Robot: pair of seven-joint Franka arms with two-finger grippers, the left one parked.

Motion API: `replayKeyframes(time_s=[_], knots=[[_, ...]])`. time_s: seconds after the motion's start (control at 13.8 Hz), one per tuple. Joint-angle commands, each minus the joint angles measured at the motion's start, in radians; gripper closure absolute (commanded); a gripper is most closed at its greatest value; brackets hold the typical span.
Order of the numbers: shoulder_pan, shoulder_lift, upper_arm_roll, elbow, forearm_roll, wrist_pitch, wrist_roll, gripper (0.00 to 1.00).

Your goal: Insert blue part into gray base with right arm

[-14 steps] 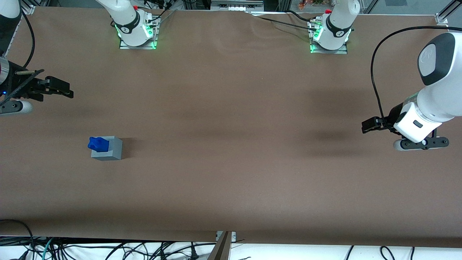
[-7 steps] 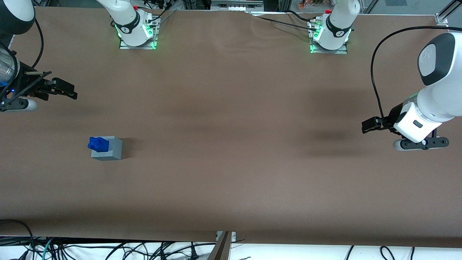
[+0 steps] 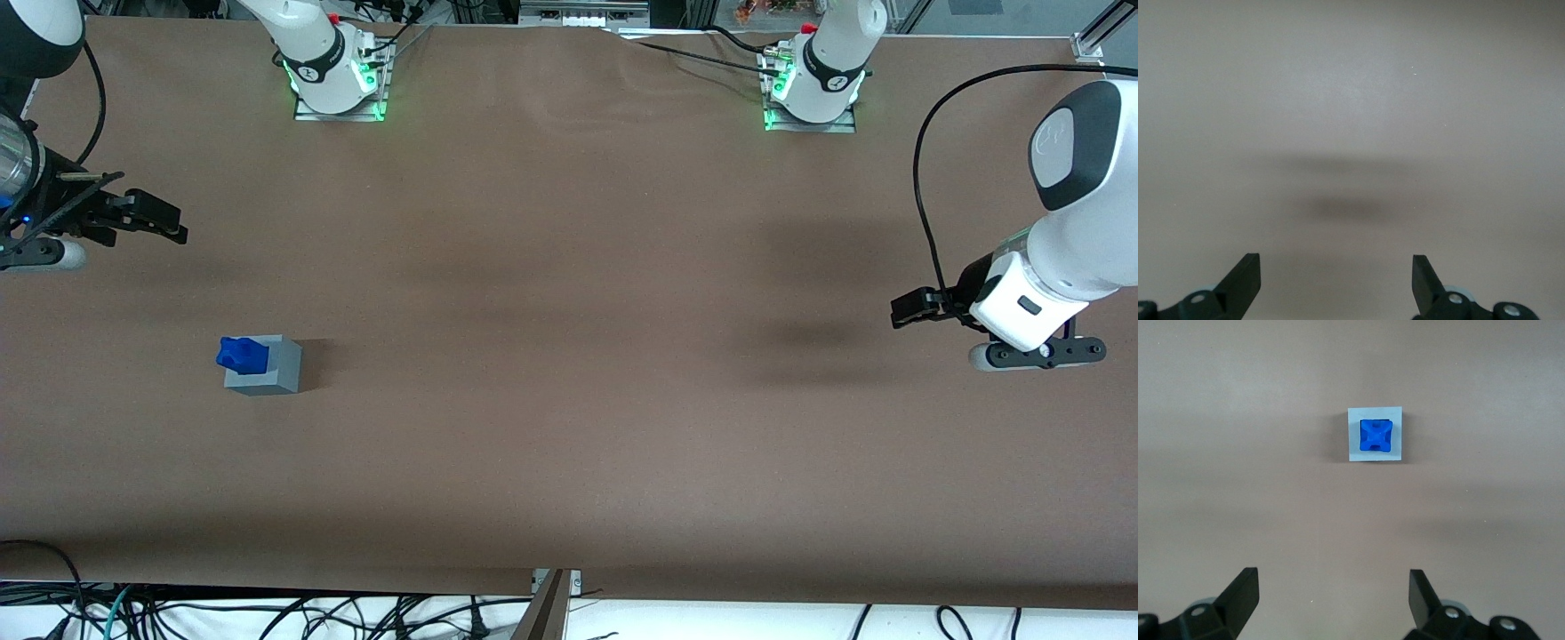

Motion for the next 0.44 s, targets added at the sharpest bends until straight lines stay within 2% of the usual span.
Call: replayKeyframes(time_s=[0.0,0.36], knots=[[-0.015,-0.027,0.017,-0.023,-0.021,0.015,0.013,0.01],[-0.015,-0.026,0.022,-0.022,-0.028,0.028,0.013,0.01]])
